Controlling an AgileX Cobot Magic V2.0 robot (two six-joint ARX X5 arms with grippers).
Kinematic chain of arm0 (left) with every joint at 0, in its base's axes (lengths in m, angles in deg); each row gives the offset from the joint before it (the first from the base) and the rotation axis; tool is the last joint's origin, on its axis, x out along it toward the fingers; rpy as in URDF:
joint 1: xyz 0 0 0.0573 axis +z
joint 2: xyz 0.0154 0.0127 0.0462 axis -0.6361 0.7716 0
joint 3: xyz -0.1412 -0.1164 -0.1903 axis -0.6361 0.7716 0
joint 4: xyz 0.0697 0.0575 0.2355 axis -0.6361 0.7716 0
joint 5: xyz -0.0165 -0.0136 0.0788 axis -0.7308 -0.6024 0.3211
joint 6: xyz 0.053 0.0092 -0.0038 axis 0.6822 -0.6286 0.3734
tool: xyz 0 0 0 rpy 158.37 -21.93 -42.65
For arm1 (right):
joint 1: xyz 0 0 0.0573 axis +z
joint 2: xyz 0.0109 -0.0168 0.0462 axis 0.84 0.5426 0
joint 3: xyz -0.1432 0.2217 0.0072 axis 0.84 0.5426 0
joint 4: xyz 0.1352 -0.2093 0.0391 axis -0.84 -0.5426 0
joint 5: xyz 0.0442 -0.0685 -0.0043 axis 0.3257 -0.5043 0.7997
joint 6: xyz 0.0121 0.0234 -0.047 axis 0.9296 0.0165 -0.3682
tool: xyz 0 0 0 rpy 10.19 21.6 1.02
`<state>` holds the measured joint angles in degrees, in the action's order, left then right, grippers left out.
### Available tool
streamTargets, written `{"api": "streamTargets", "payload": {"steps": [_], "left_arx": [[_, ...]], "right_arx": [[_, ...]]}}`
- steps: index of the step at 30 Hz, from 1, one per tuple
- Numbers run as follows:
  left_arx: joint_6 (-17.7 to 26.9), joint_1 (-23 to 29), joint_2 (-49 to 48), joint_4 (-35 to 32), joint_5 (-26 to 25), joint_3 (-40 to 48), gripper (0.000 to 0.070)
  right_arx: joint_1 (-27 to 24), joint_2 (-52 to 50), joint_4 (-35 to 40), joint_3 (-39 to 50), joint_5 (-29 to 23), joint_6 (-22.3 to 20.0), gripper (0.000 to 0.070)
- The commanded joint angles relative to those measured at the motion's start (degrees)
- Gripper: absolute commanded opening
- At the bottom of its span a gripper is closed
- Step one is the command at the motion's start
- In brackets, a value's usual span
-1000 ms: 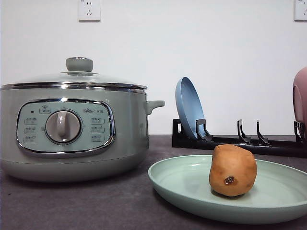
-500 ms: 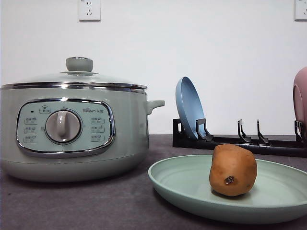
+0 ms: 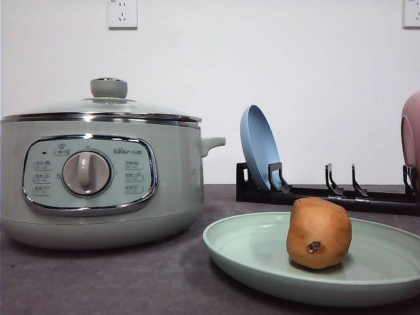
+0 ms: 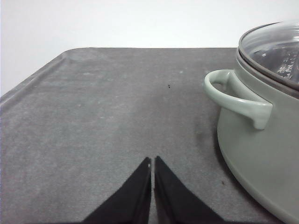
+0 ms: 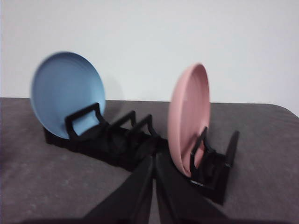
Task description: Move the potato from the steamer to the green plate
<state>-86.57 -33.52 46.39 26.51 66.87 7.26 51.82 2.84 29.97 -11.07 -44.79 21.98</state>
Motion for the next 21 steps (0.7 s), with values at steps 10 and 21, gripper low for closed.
{"api": "streamTargets", "payload": {"steps": [10, 21], "left_arx": [[-0.13, 0.02, -0.07, 0.33, 0.04, 1.18, 0.0003], [-0.13, 0.02, -0.07, 0.33, 0.04, 1.18, 0.0003]], "right_arx": [[-0.17, -4.23, 0.77, 6.55, -0.37, -0.07, 0.0], [-1.21, -4.21, -7.87, 7.16, -0.32, 0.17, 0.0]]}}
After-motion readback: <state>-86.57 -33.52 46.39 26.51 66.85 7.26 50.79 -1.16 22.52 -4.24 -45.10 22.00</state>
